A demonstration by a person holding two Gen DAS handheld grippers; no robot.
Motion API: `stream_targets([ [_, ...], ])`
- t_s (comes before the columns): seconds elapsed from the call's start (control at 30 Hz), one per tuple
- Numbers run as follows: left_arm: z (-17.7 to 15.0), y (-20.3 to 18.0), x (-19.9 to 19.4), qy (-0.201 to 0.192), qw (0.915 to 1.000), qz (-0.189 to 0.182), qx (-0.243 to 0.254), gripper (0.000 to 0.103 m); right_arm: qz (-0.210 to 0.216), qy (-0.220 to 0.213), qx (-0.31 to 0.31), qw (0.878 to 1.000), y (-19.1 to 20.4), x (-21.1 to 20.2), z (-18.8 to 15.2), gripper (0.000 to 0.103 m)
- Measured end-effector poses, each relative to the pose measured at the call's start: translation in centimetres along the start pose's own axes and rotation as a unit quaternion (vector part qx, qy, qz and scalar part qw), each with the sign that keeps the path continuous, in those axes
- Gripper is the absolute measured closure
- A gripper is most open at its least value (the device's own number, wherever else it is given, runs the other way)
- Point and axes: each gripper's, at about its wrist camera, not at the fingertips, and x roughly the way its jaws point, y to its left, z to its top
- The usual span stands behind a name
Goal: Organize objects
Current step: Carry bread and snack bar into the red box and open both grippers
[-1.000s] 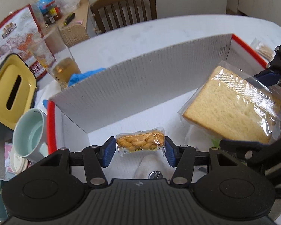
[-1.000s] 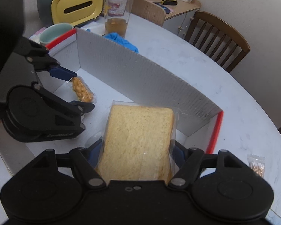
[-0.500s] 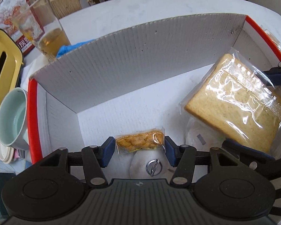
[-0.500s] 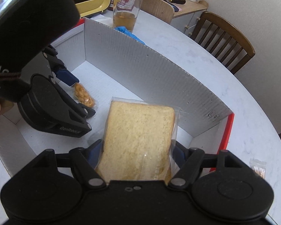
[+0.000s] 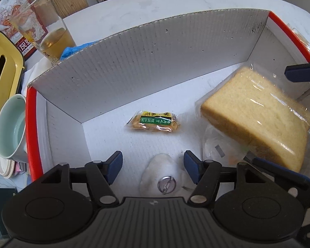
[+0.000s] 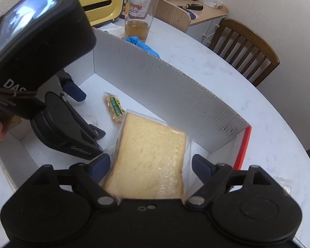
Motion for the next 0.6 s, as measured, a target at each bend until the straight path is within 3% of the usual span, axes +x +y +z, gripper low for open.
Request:
stream_targets([
  [0.5, -1.1, 0.3, -2.9, -0.032, 0.9992, -0.012, -0.020, 0.038, 0.024, -0.047, 0.004, 0.999, -1.1, -4.4, -0.8, 0.003],
  [0.6, -1.8, 0.6, -4.1, -0.052, 0.9981, -0.011, -0.030, 0.030, 0.033, -0.059, 0.013, 0.998, -1.5, -5.6, -1.0, 0.001],
])
